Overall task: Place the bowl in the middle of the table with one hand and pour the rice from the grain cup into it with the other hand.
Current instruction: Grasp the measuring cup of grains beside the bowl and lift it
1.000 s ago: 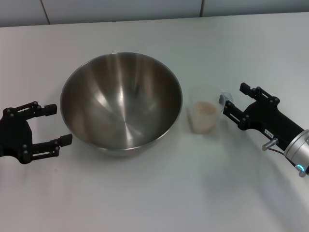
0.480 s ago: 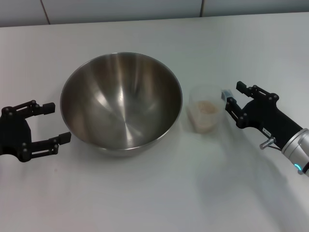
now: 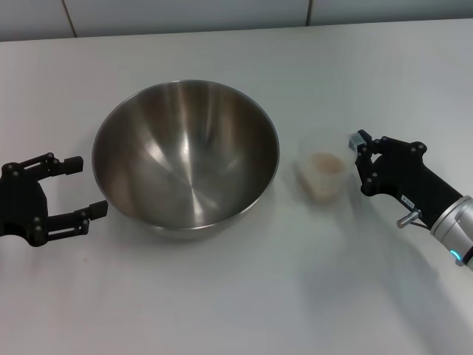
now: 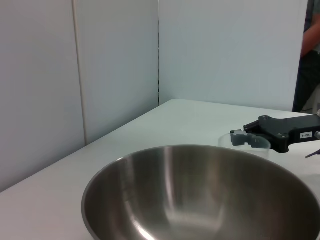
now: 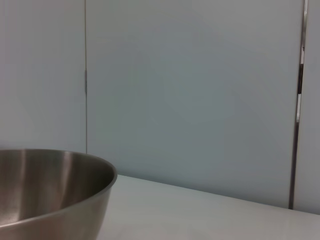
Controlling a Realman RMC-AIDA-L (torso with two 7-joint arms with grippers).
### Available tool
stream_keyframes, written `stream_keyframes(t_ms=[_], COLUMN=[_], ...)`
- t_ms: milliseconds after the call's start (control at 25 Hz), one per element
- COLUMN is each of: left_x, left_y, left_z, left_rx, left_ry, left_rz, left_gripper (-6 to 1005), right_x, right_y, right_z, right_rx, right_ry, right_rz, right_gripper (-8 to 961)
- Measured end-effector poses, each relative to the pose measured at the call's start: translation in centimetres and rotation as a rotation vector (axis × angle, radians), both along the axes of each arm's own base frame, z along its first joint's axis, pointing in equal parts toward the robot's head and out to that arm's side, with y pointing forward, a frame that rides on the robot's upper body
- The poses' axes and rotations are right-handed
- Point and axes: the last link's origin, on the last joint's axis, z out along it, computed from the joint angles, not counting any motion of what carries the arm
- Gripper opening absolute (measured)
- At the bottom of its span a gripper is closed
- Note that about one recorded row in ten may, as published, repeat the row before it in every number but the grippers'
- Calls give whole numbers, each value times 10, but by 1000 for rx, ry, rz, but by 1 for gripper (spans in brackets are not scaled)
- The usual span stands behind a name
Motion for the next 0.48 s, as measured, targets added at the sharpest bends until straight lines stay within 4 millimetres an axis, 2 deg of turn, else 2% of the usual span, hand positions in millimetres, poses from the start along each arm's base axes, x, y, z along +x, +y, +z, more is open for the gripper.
stream_keyframes(t_ms=[400, 480], left_x=[0, 0], left_y=[0, 0], left_z=[-1, -1], left_rx=[1, 1], left_ry=[-1, -2], left_rz=[1, 1], left_gripper=[814, 815], right_x=[0, 0], right_y=[0, 0], right_z=[0, 0], right_rx=[0, 0], right_ry=[-1, -1], right_rz=[1, 1], right_gripper=[19, 19])
